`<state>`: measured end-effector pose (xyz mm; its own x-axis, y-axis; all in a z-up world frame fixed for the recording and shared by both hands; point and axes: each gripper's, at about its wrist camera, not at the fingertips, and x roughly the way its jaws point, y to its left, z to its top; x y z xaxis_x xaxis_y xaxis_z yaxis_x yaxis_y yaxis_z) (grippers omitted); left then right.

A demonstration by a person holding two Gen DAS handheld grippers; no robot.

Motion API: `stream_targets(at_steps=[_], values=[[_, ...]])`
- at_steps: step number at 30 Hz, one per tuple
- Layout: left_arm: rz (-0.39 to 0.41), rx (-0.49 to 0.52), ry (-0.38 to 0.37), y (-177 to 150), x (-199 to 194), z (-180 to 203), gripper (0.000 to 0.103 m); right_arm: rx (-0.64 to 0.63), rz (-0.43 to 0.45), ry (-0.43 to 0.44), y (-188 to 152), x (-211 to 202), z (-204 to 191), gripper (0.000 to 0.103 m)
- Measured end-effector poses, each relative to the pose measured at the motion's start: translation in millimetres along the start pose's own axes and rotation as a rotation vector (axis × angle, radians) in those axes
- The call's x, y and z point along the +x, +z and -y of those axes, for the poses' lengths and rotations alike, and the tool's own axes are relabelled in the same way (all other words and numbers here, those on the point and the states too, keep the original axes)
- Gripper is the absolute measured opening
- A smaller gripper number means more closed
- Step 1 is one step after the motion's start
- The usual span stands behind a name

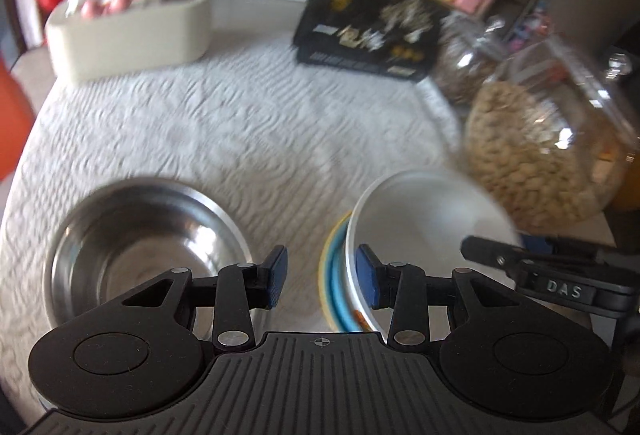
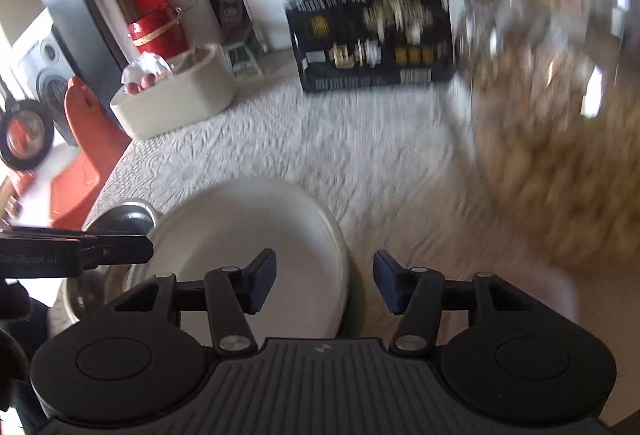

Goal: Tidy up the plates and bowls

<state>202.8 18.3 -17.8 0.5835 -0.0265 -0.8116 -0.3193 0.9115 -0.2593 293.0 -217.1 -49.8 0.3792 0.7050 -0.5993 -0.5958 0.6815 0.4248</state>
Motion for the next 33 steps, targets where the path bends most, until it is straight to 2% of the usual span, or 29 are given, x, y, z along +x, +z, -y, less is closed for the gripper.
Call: stream_targets(at_steps=[4, 7, 16, 18, 20, 25, 33], values=[[-0.047, -0.068, -0.013, 0.0, 17.6, -8.8, 0.05, 0.033, -0.052, 0.052, -7.7, 20.2, 12.2, 0.052], [-0.058, -0.038, 0.006, 2.6, 25.1, 1.9, 0.049, 0.058, -0.073, 0.068, -2.7, 29.5, 21.3, 0.052], [-0.118, -0.018, -0.008, 0.8, 54.1, 17.4, 0.045, 0.127, -0.191, 0.179, -13.7, 56.6, 24.0, 0.052], [-0.137, -0.019, -0.025, -1.6, 59.2, 19.4, 0.045, 0.157, -0.217, 0.21, -13.6, 61.4, 24.5, 0.056], [-0.156, -0.022, -0.043, -5.1, 63.8, 20.7, 0.047, 0.162, -0.227, 0.217, -13.4, 62.7, 23.7, 0.059], [-0.145, -0.015, -0.025, -11.8, 65.4, 25.3, 0.046, 0.156, -0.236, 0.212, -13.9, 63.2, 20.3, 0.06], [-0.141, -0.14, -0.08, -19.2, 60.0, 12.2, 0.045, 0.148, -0.269, 0.215, -9.0, 66.1, 21.9, 0.06]])
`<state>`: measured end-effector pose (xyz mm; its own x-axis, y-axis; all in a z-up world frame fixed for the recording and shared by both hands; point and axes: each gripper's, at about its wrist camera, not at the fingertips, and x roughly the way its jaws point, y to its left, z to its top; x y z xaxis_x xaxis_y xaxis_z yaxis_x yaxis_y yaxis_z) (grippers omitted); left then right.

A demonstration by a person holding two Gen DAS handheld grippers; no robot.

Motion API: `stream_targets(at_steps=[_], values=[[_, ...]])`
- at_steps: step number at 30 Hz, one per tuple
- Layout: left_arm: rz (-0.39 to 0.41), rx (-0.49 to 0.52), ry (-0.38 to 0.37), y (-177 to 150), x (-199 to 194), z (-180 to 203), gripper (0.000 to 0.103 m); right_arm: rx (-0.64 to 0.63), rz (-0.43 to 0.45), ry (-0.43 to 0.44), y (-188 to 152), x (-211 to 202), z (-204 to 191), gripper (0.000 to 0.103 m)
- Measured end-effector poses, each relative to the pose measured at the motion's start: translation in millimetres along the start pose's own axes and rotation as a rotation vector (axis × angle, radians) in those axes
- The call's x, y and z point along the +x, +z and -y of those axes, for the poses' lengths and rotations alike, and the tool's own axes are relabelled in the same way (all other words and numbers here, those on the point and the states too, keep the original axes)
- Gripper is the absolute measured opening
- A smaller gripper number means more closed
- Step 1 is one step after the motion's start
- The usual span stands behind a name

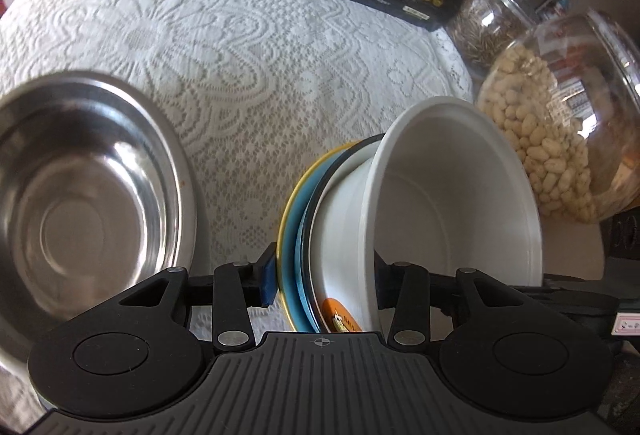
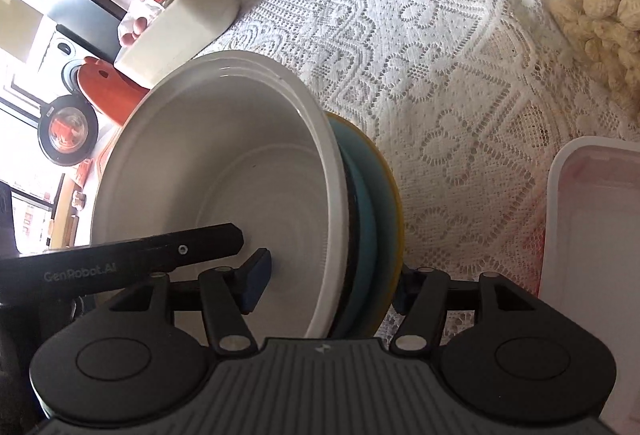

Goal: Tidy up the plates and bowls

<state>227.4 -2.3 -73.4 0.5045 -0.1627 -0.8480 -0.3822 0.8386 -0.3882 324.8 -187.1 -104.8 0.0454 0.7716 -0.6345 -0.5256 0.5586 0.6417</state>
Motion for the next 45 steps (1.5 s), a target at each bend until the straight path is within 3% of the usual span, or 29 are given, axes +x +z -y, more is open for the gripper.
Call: stream_targets(at_steps=[8, 16, 21, 31, 39, 45], values=[[-0.079, -0.109, -0.049, -6.6, -5.2, -12.8, 0.045, 0.023, -0.05, 0.026, 3.7, 0.7, 0.1, 0.06], [-0.158, -0.08, -0.043, -29.1, -15.6, -15.6, 0.047, -0.064, -0.112, 0.003, -19.2, -3.5, -15.9, 0.06], [-0.138, -0.055, -0.044, -28.5, -15.8, -14.1, 0.049, -0.054, -0.118, 0.006, -21.9, -1.5, -12.8, 0.061], [-0.113, -0.044, 0.005, -22.8, -8.2, -5.7, 0.05, -0.128, -0.035, -0.065, -21.9, -3.3, -25.3, 0.064], [-0.107, -0.063, -0.006, -22.5, -7.3, -5.7, 0.053, -0.107, -0.033, -0.032, -21.6, -3.8, -19.5, 0.064], [-0.098, -0.064, -0.026, -24.4, -8.8, -7.3, 0.054, -0.046, -0.085, 0.02, -24.9, -2.5, -13.6, 0.063]])
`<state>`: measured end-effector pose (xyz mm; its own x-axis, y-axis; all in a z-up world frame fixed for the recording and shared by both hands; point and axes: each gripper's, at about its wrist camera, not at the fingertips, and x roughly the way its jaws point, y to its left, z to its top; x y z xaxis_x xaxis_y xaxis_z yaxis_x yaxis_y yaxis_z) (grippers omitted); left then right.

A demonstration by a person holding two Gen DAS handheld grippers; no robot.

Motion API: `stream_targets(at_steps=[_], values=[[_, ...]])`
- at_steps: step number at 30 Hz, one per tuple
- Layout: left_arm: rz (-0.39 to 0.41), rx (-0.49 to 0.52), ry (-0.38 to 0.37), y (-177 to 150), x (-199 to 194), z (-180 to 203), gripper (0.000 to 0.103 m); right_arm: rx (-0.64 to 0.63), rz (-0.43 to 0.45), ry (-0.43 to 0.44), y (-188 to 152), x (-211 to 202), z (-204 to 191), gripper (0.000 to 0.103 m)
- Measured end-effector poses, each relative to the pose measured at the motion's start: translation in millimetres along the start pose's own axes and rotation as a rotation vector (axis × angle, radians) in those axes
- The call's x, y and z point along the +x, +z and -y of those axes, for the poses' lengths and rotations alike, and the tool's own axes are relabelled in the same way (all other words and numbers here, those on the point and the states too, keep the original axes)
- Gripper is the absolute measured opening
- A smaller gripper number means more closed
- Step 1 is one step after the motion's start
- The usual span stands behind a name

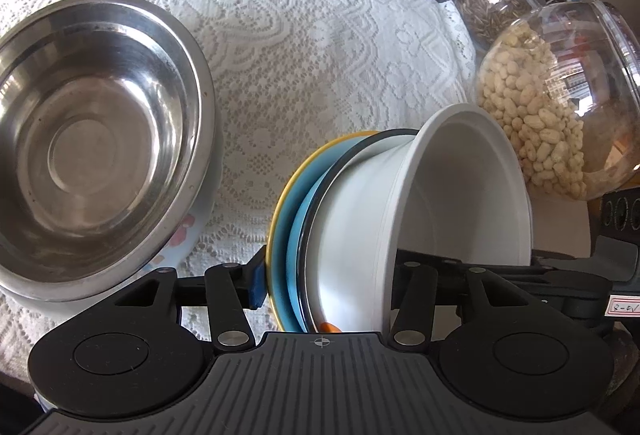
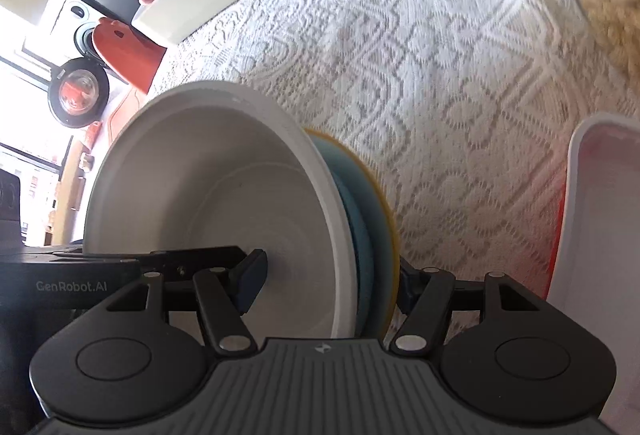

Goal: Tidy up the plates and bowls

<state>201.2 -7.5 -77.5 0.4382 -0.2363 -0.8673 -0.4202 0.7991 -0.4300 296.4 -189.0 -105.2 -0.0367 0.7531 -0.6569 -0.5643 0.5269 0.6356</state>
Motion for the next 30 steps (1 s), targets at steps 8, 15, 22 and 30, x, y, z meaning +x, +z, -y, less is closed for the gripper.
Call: stream_targets(at_steps=[8, 15, 22, 30], values=[[-0.006, -0.011, -0.001, -1.7, -6.0, -8.2, 0.054, -0.01, -0.004, -0.009, -1.0, 4.9, -12.1, 0.064], [-0.005, -0.04, -0.004, -1.8, -10.8, -20.8, 0.054, -0.034, -0.021, -0.013, 1.7, 13.1, -25.4, 0.064], [-0.001, -0.011, 0.026, 0.9, -10.0, -11.0, 0.055, -0.013, -0.017, -0.006, 3.2, 14.5, -20.3, 0.063], [-0.001, 0.005, 0.04, 0.8, -9.1, -7.7, 0.056, -0.001, -0.03, 0.007, 7.0, 15.7, -16.3, 0.062]])
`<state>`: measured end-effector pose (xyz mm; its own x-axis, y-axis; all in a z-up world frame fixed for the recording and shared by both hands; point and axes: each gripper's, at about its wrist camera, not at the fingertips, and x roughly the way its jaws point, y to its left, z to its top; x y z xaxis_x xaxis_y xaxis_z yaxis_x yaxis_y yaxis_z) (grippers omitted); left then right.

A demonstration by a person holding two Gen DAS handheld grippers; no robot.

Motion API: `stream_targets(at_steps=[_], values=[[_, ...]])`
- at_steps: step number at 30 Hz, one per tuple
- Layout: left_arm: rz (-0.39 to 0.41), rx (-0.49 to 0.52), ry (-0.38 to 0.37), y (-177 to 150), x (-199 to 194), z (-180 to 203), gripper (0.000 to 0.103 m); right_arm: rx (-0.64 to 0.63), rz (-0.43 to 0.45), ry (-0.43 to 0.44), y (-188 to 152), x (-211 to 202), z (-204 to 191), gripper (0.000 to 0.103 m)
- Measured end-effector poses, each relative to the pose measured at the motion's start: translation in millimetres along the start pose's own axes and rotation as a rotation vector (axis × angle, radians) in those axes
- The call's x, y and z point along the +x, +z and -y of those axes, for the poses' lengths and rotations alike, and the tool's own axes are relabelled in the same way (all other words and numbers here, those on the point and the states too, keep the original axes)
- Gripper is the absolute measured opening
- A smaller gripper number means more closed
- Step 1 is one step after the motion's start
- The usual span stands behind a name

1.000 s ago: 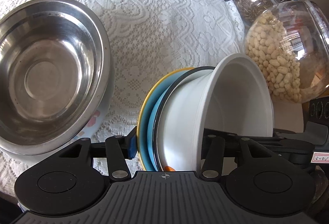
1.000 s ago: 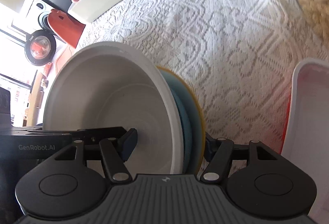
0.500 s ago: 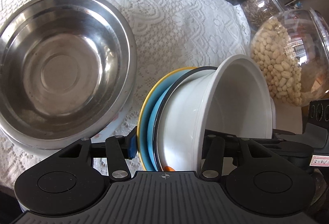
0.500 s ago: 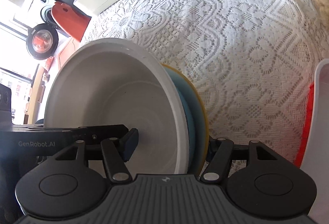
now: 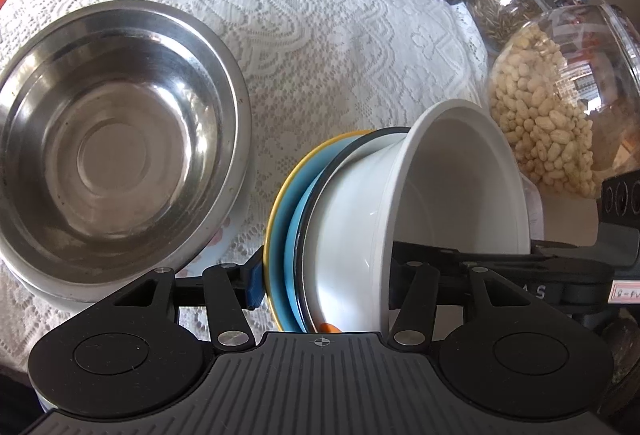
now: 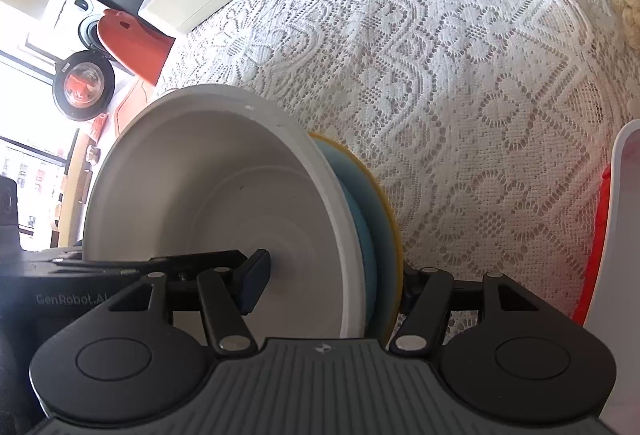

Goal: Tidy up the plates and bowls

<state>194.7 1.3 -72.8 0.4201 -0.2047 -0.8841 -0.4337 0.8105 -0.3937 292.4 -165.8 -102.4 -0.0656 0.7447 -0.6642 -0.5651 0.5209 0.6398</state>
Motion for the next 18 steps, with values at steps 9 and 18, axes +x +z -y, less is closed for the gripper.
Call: stream_targets(at_steps=[9, 18], values=[[0.001, -0.004, -0.01, -1.8, 0.4, -3.1, 0.056, -0.003, 0.011, -0.011, -2.8, -0.9, -2.6, 0.061], [0.002, -0.011, -0.025, -2.7, -0.7, -6.5, 0.056, 0.0, 0.012, -0.025, -2.2, -0.4, -5.2, 0.061]])
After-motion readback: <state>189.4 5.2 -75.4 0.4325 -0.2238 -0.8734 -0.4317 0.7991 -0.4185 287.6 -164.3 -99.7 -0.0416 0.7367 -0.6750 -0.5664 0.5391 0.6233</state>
